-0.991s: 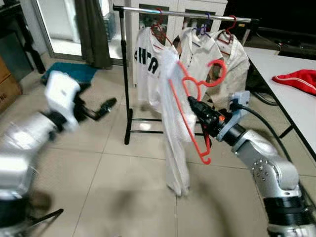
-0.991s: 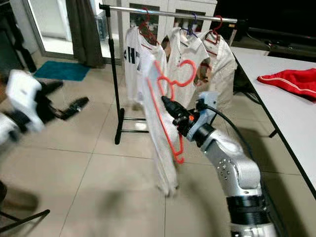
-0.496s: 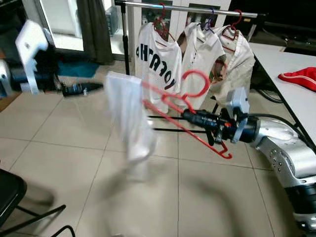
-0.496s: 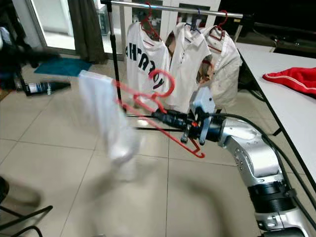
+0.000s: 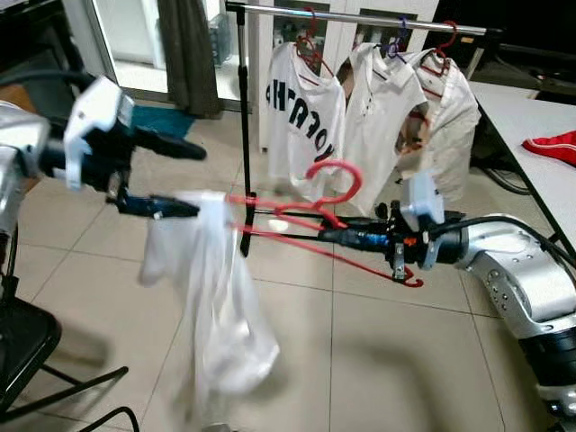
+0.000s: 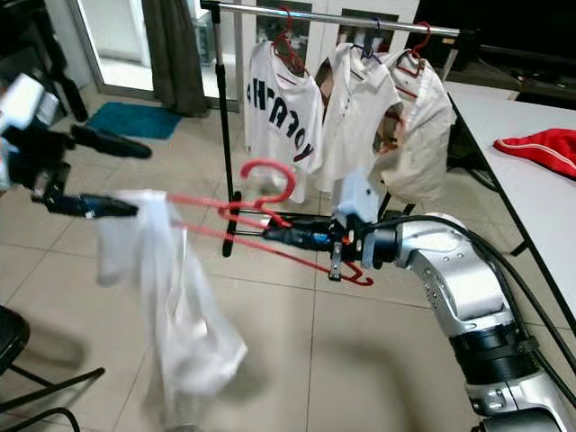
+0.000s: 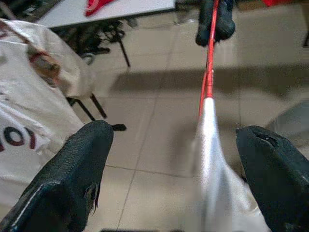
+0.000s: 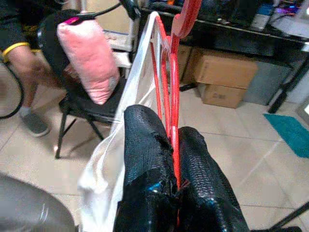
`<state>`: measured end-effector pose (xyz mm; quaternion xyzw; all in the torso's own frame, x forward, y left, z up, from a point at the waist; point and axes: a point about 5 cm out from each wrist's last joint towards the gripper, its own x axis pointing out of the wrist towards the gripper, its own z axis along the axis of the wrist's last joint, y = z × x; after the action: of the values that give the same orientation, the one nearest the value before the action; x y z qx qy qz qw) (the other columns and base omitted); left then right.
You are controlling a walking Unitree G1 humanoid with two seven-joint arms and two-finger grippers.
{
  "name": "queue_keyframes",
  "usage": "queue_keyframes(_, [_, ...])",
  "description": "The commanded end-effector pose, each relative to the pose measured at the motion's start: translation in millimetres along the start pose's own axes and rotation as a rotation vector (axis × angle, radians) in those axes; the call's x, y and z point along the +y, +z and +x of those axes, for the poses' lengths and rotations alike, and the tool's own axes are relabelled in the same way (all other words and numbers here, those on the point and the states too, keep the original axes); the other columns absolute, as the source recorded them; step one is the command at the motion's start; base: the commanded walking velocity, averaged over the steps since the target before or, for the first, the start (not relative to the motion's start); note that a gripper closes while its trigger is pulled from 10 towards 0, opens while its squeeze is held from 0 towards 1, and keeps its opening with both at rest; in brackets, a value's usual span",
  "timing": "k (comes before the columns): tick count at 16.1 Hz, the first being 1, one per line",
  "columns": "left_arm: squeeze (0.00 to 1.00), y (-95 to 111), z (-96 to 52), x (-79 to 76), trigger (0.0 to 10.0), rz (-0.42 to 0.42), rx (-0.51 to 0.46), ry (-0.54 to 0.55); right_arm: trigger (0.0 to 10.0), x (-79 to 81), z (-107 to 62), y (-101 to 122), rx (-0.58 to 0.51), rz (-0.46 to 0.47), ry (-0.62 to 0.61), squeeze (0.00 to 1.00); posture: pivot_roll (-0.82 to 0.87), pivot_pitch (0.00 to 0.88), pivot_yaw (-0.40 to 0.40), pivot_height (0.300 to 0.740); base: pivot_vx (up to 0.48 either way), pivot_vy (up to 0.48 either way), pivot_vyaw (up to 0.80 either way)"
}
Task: Hang hanger
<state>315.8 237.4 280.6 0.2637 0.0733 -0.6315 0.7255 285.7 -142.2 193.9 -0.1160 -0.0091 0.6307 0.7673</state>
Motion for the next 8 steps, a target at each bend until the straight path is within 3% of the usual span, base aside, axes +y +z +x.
queue_keyframes(1, [0.0, 5.8, 2.8, 1.9, 3.9, 0.029, 0.001, -0.027, 10.0, -0.9, 1.3, 14.4, -0.012, -0.079, 0.037, 0.0, -0.03, 0.0, -0.015, 0.74, 0.0, 0.0, 0.0])
queue_keyframes(2, [0.0, 4.0, 5.3, 0.7, 1.4, 0.025, 0.013, -0.048, 10.0, -0.6, 2.0, 14.8, -0.008, -0.087, 0.048, 0.0, -0.03, 0.0, -0.014, 0.74, 0.0, 0.0, 0.0])
queue_keyframes(3, [0.0, 2.8, 6.3, 0.0, 0.3, 0.026, 0.019, -0.06, 10.0, -0.8, 2.3, 15.1, -0.006, -0.091, 0.054, 0.0, -0.03, 0.0, -0.013, 0.74, 0.0, 0.0, 0.0])
queue_keyframes(8, [0.0, -12.4, 5.5, -6.5, 0.0, -0.013, 0.095, -0.117, 10.0, -1.0, 4.8, 17.4, -0.002, -0.111, 0.087, 0.0, -0.03, 0.0, -0.01, 0.74, 0.0, 0.0, 0.0])
